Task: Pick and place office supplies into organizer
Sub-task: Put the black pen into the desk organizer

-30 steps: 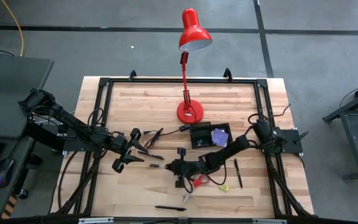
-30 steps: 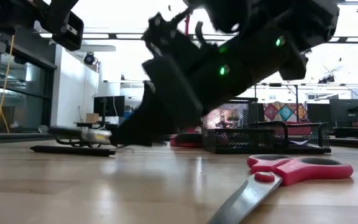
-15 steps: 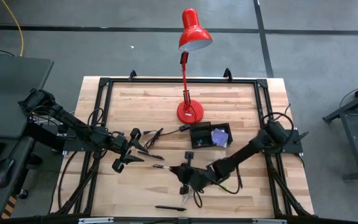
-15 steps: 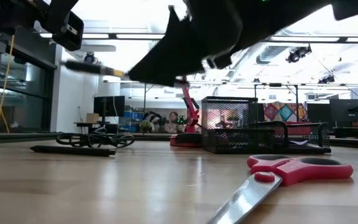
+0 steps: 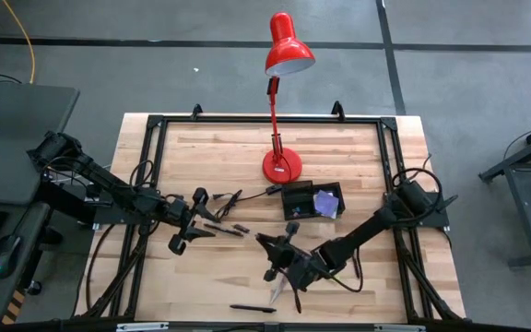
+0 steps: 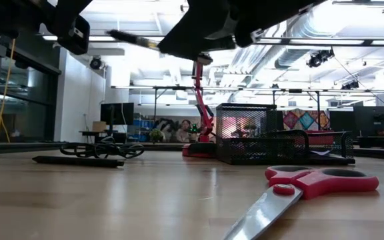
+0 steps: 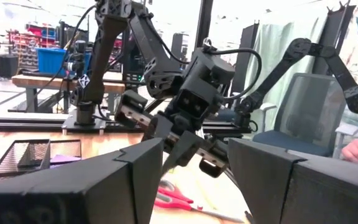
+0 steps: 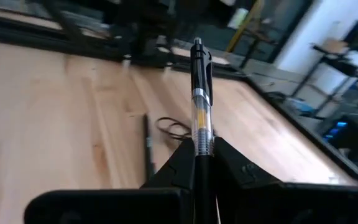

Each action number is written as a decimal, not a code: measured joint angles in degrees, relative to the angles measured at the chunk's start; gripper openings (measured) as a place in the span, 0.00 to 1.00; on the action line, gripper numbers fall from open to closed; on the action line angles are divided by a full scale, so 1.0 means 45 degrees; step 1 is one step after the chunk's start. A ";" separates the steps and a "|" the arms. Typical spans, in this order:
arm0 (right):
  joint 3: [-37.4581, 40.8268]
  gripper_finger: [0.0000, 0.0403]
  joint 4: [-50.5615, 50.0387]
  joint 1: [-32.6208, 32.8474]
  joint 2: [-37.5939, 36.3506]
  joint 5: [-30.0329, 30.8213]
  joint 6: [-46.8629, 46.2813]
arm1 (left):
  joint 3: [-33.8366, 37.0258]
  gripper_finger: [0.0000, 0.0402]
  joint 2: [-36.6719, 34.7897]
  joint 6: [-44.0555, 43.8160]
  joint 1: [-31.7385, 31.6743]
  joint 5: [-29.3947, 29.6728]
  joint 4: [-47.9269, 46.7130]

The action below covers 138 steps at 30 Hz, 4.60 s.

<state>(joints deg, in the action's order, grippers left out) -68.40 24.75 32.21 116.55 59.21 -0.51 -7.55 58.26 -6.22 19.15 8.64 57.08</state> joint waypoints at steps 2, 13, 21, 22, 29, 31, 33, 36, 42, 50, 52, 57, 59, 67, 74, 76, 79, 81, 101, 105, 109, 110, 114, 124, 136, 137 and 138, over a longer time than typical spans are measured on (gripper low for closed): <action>0.0000 0.03 0.0021 0.0075 0.0000 0.0554 0.0088 | 0.0000 0.43 0.0000 0.0001 0.0001 0.0000 0.0002; 0.0000 0.03 0.2989 0.0156 0.0000 0.0720 0.2654 | -0.0003 0.43 0.0000 0.0098 -0.0004 0.0656 0.0004; 0.0000 0.03 0.4946 0.0185 0.0000 0.0371 0.4387 | 0.0000 0.43 0.0000 0.0093 0.0001 0.1457 0.0009; 0.0000 0.03 0.5095 0.0153 0.0000 0.0206 0.4510 | -0.0001 0.43 0.0000 0.0093 -0.0001 0.1457 0.0009; 0.0000 0.03 0.5246 -0.0077 0.0000 -0.0499 0.4459 | 0.0000 0.43 -0.0002 0.0093 -0.0002 0.1452 0.0009; 0.0000 0.03 0.5241 -0.0087 0.0000 -0.0563 0.4455 | -0.0001 0.43 0.0000 0.0088 0.0001 0.1452 0.0009; 0.0000 0.03 0.5302 -0.0076 0.0000 -0.0636 0.4462 | 0.0000 0.43 0.0000 0.0093 -0.0002 0.1452 0.0019; 0.0000 0.03 0.5694 -0.0077 0.0000 -0.0787 0.4748 | 0.0000 0.43 -0.0001 0.0083 -0.0004 0.1452 0.0257; -0.0005 0.03 0.5948 -0.0235 0.0000 -0.1114 0.4896 | -0.0005 0.43 -0.0005 -0.0099 -0.0004 0.1447 0.0438; -0.0005 0.03 0.6356 -0.0625 0.0000 -0.1836 0.4998 | -0.0005 0.43 -0.0005 -0.0247 -0.0003 0.1443 0.0621; -0.0005 0.03 0.6504 -0.0786 0.0000 -0.2147 0.4972 | -0.0005 0.43 -0.0005 -0.0240 -0.0004 0.1443 0.0699; -0.0005 0.03 0.6479 -0.1270 0.0000 -0.2280 0.4448 | -0.0005 0.43 -0.0005 -0.0043 -0.0004 0.1433 0.0791; -0.0005 0.03 0.6406 -0.1486 0.0000 -0.2551 0.4101 | -0.0005 0.43 -0.0005 -0.0043 -0.0002 0.1433 0.0786; -0.0005 0.03 0.6225 -0.2001 0.0005 -0.4068 0.3236 | -0.0005 0.43 -0.0005 -0.0023 0.0001 0.1433 0.0781; -0.0005 0.03 0.6076 -0.2015 0.0005 -0.4594 0.2841 | -0.0002 0.43 0.0000 0.0108 -0.0001 0.1550 0.1062; -0.0005 0.03 0.6023 -0.2015 0.0005 -0.4515 0.2887 | -0.0005 0.43 -0.0005 0.0219 0.0000 0.1642 0.1436; -0.0005 0.03 0.6030 -0.2015 0.0005 -0.4496 0.2898 | -0.0005 0.43 -0.0005 0.0304 0.0000 0.1644 0.1529; -0.0005 0.03 0.6033 -0.2015 0.0005 -0.4506 0.2890 | -0.0005 0.43 -0.0005 0.0292 0.0001 0.1647 0.1518; -0.0005 0.03 0.6047 -0.2079 0.0005 -0.4805 0.2836 | -0.0005 0.11 0.0000 0.0469 -0.0002 0.1651 0.1474; -0.0005 0.03 0.6023 -0.2079 0.0005 -0.4812 0.2841 | -0.0005 0.11 0.0000 0.0452 0.0001 0.1651 0.1437; -0.0005 0.04 0.5979 -0.2079 0.0010 -0.4788 0.2779 | -0.0005 0.16 0.0000 0.0350 0.0001 0.1651 0.1399; -0.0005 0.05 0.5917 -0.2079 0.0010 -0.4755 0.2716 | -0.0005 0.16 0.0000 0.0331 0.0001 0.1655 0.1372; -0.0005 0.10 0.5597 -0.2079 0.0010 -0.4739 0.2419 | 0.0000 0.12 0.0010 0.0327 -0.0004 0.1684 0.1273; -0.0015 0.13 0.5446 -0.1807 0.0010 -0.4459 0.2977 | 0.0000 0.11 0.0024 0.0332 0.0001 0.1642 0.1199; 0.0000 0.42 0.3940 -0.0565 0.0024 -0.2154 0.2791 | -0.0005 0.11 0.0005 0.0188 0.0006 0.1639 0.1174; 0.0000 0.43 0.3823 -0.0406 0.0024 -0.2049 0.2790 | -0.0005 0.11 0.0005 0.0188 0.0010 0.1625 0.1160; 0.0000 0.44 0.3602 -0.0245 0.0024 -0.1869 0.2787 | -0.0005 0.11 0.0005 0.0192 0.0010 0.1629 0.1126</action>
<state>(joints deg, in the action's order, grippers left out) -68.40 40.96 31.10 116.66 50.80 12.03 -7.57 58.28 -5.36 19.20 15.98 62.15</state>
